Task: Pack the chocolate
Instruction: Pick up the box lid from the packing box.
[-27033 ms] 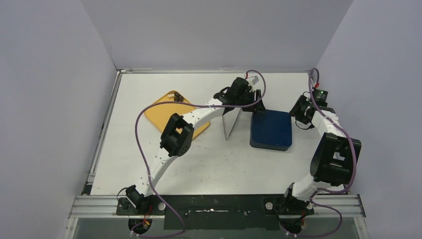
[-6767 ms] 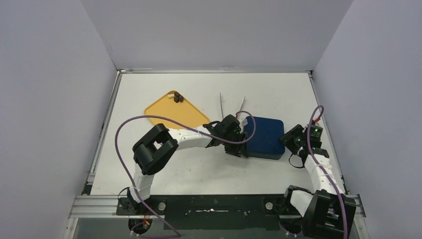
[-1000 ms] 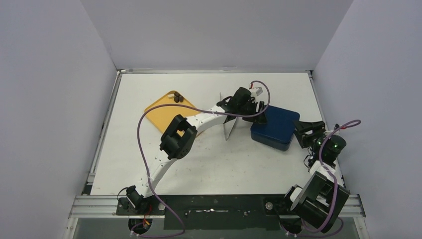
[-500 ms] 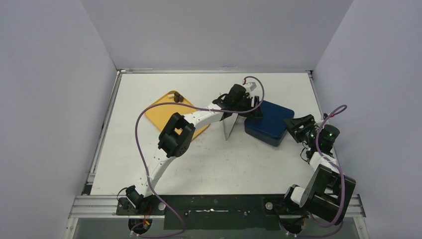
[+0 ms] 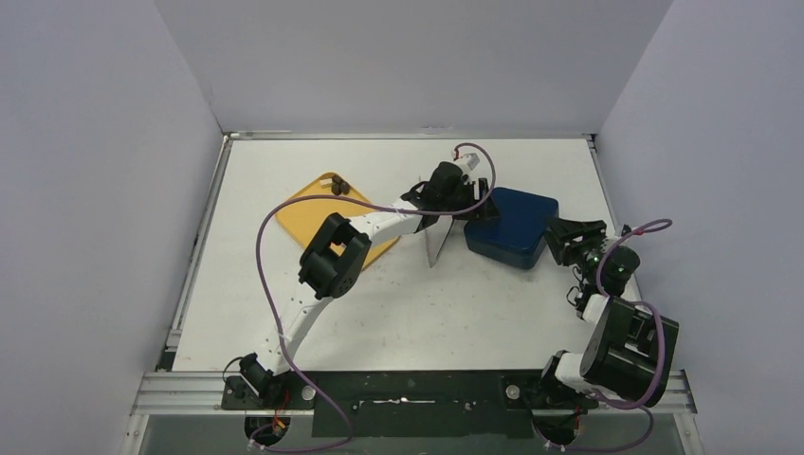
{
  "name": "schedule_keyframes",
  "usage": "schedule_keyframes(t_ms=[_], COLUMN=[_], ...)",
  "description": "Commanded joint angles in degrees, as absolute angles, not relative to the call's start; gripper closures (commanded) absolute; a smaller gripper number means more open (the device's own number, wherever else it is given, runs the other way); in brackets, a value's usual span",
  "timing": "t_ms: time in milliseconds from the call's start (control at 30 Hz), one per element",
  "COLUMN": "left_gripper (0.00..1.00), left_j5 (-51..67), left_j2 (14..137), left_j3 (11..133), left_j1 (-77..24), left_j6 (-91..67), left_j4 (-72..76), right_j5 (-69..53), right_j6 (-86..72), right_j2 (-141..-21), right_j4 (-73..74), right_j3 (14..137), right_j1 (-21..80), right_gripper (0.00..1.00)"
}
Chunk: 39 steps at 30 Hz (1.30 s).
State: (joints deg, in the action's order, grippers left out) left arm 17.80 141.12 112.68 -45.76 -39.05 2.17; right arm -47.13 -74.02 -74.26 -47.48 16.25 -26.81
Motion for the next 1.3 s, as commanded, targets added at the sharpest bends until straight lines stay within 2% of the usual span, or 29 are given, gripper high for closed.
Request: schedule_keyframes(t_ms=[0, 67, 133, 167, 233, 400, 533, 733, 833, 900, 1033, 1100, 1267], left_gripper=[0.37, 0.37, 0.37, 0.37, 0.37, 0.36, 0.35, 0.33, 0.32, 0.3, 0.29, 0.3, 0.3], left_j5=[37.48, 37.64, 38.08, 38.51, 39.79, 41.62, 42.97, 43.83, 44.53, 44.82, 45.18, 45.26, 45.03], left_j2=[138.43, 138.3, 138.13, 137.97, 137.63, 135.25, 135.02, 135.43, 135.83, 136.06, 136.32, 136.09, 135.58], left_j3=[112.08, 112.46, 112.75, 112.76, 112.65, 111.36, 111.96, 112.06, 112.38, 112.83, 113.33, 113.18, 112.16], left_j1=[-56.2, -56.47, -56.8, -56.88, -56.98, -57.42, -57.79, -57.62, -57.04, -56.32, -54.32, -53.34, -51.35], left_j6=[-41.18, -41.29, -41.59, -42.06, -43.28, -47.28, -49.56, -49.31, -49.56, -49.7, -50.17, -50.31, -50.19], left_j4=[6.59, 6.59, 6.78, 7.04, 8.28, 12.89, 15.1, 15.2, 15.72, 15.72, 15.84, 16.02, 16.22], right_j5=[-59.72, -59.54, -56.95, -53.13, -45.44, -48.39, -59.81, -64.65, -66.6, -67.34, -62.65, -57.7, -54.04], right_j6=[-89.62, -86.09, -70.12, -60.19, -43.67, -40.03, -54.49, -72.17, -75.95, -72.13, -47.68, -38.53, -34.52], right_j2=[-76.0, -75.48, -71.12, -69.22, -67.64, -68.82, -71.83, -76.42, -78.09, -77.74, -75.26, -74.94, -73.59], right_j4=[-65.12, -62.22, -39.86, -25.18, -6.15, -4.53, -26.22, -46.62, -50.87, -46.74, -9.48, 4.06, 10.25], right_j3=[16.42, 17.31, 21.98, 25.61, 32.32, 33.42, 27.21, 21.3, 20.15, 20.65, 28.03, 31.78, 33.12], right_j1=[-17.98, -17.74, -17.27, -16.54, -14.53, -14.24, -14.5, -15.92, -17.08, -18.1, -19.43, -19.77, -20.98], right_gripper=[0.47, 0.48, 0.47, 0.45, 0.42, 0.41, 0.42, 0.42, 0.43, 0.43, 0.42, 0.42, 0.43])
